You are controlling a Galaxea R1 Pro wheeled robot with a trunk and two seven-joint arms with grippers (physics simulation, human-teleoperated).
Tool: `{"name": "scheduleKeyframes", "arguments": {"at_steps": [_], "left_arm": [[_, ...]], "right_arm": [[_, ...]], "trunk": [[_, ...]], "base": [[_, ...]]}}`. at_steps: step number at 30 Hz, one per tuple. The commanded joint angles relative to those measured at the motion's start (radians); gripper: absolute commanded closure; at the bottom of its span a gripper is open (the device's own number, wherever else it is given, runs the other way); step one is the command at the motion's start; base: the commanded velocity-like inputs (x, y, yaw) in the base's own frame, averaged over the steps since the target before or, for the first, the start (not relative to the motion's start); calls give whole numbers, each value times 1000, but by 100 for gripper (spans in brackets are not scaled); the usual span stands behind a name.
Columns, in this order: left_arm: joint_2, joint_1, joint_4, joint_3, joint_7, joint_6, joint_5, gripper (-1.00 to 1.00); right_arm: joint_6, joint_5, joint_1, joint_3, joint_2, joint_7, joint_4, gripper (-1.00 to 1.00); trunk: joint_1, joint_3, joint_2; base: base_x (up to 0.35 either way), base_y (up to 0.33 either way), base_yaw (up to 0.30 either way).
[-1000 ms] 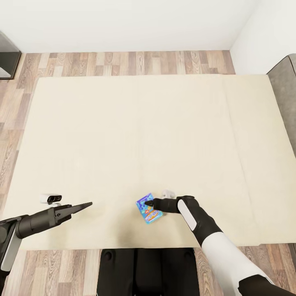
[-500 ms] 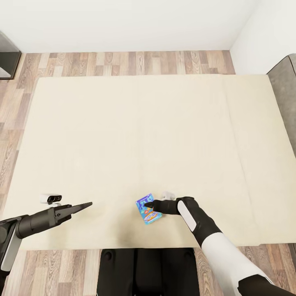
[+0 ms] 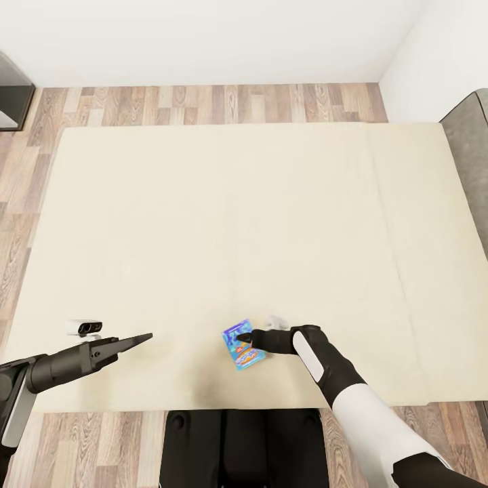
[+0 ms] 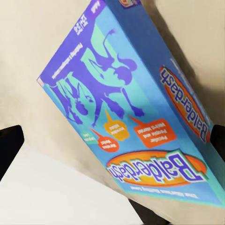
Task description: Put all the toys in the child's room - the three board games (two on the bed and one on the table), the two jigsaw puzzles on the table, and the tennis ball on the table - inside the toy box on the table in the child's room.
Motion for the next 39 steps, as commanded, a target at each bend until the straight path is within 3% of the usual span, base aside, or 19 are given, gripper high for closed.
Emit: {"name": "scheduleKeyframes", "arguments": {"at_steps": [1, 8, 21, 39], "left_arm": [[0, 0, 0, 0, -4, 11, -1, -100], [-1, 0, 0, 0, -4, 11, -1, -100], [0, -1, 0, 0, -4, 11, -1, -100], [1, 0, 0, 1, -4, 11, -1, -100]], "right_arm": [[3, 3, 0, 0, 0, 21, 0, -100], [2, 5, 0, 0, -3, 80, 1, -100], [-1, 32, -1, -2, -4, 74, -3, -100], [-13, 31, 0, -14, -10, 82, -9, -100]], "trunk": [[1, -1, -2], [1, -1, -2], [1, -1, -2], [1, -14, -2]], "base": [[0, 0, 0], [0, 0, 0], [0, 0, 0], [0, 0, -61]]}}
